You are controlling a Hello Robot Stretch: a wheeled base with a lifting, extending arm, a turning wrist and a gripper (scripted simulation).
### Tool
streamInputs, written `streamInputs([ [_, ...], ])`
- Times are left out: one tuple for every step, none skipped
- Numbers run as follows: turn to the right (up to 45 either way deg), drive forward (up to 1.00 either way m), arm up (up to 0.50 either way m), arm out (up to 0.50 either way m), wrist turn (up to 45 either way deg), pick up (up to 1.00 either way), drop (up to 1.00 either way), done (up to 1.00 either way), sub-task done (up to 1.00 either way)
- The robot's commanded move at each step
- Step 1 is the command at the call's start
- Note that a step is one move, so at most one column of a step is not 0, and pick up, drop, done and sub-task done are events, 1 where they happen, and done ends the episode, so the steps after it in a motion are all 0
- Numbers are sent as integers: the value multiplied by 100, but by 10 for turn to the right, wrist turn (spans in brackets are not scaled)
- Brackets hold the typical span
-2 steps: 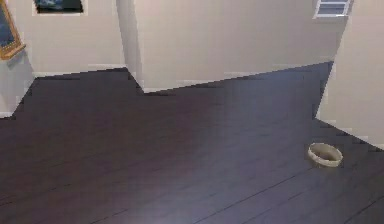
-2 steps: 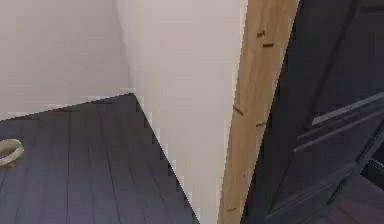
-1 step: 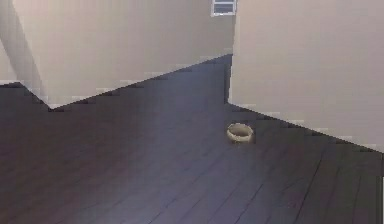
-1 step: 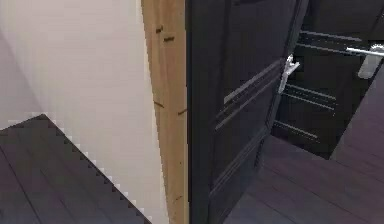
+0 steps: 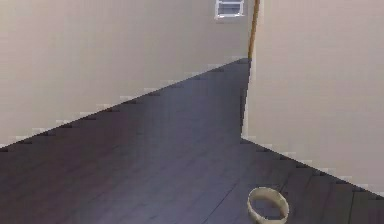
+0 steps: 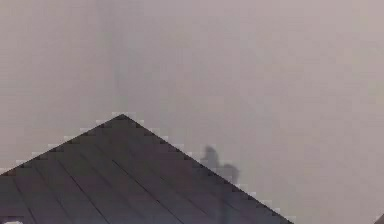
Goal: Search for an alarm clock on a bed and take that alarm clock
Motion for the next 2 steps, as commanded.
streamInputs([
  [0, 100, 0, 0, 0, 0, 0, 0, 0],
  [150, 0, 0, 0, 0, 0, 0, 0, 0],
])
